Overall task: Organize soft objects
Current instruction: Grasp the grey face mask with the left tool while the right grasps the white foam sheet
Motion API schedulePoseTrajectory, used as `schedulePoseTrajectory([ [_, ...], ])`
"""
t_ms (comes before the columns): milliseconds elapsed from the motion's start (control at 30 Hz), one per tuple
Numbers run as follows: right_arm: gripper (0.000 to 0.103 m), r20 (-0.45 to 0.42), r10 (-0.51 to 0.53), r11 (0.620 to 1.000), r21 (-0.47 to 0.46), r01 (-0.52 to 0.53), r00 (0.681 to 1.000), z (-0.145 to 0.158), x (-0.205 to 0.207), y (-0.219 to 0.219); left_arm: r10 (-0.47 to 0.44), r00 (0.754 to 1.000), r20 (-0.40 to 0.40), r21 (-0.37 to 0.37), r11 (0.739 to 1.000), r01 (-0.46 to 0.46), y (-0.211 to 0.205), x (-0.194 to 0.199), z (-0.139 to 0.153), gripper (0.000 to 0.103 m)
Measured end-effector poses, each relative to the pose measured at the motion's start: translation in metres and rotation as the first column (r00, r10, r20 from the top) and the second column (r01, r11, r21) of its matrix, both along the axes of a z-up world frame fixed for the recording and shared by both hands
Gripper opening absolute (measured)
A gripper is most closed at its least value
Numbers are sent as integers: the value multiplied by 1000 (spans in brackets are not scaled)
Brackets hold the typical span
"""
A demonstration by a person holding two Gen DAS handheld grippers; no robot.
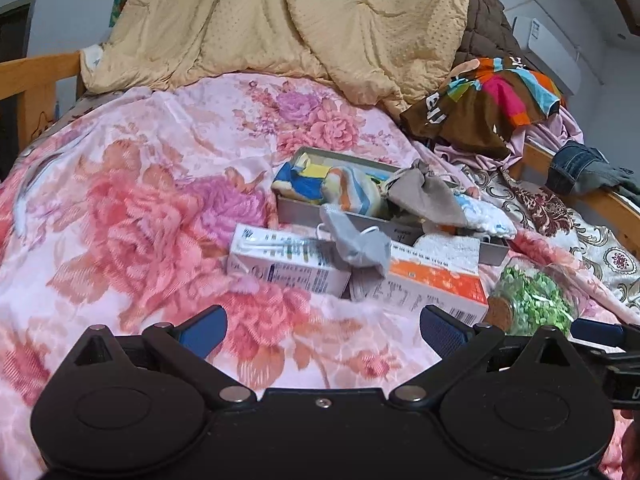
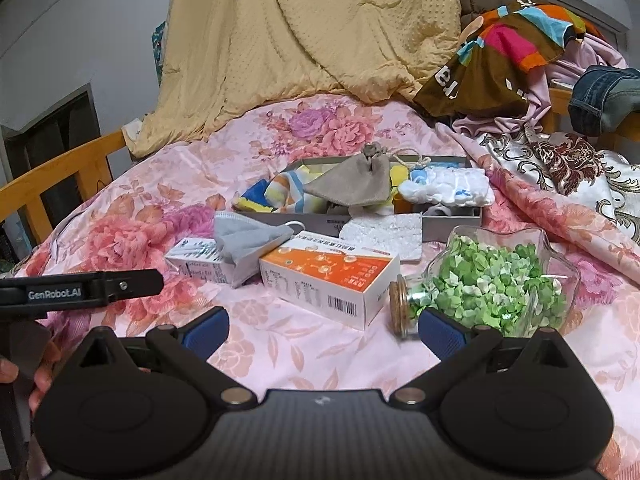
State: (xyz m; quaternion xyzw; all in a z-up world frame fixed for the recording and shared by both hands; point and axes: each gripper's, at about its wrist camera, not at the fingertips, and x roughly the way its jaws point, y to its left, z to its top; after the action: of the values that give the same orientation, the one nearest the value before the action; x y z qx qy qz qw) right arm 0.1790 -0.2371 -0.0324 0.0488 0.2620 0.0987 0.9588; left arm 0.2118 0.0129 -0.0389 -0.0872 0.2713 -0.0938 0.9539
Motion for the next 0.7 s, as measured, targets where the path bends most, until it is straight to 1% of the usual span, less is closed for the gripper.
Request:
schedulePoseTrajectory([
  [200, 103, 38, -33, 999, 22, 32, 999, 5, 9, -4, -16, 999, 39, -8, 1000, 16, -3, 15, 0, 102],
  [300, 103, 38, -52, 998, 38, 51, 998, 4, 14, -8, -11, 998, 55, -15, 1000, 12, -2, 25, -1, 102],
  [433, 103, 34, -51, 998, 47, 50, 998, 5, 27, -12, -14, 997, 77, -31, 999, 16, -3, 40, -3, 102],
  [567, 103, 64, -33, 999, 32, 31, 997, 13, 56, -11, -43, 994, 97, -45, 998, 48, -6, 55, -6, 102],
  [700, 103, 36, -13, 995, 103, 9, 999, 14, 94, -15, -93, 989, 115, -61, 993, 101, -10, 67, -11, 102],
])
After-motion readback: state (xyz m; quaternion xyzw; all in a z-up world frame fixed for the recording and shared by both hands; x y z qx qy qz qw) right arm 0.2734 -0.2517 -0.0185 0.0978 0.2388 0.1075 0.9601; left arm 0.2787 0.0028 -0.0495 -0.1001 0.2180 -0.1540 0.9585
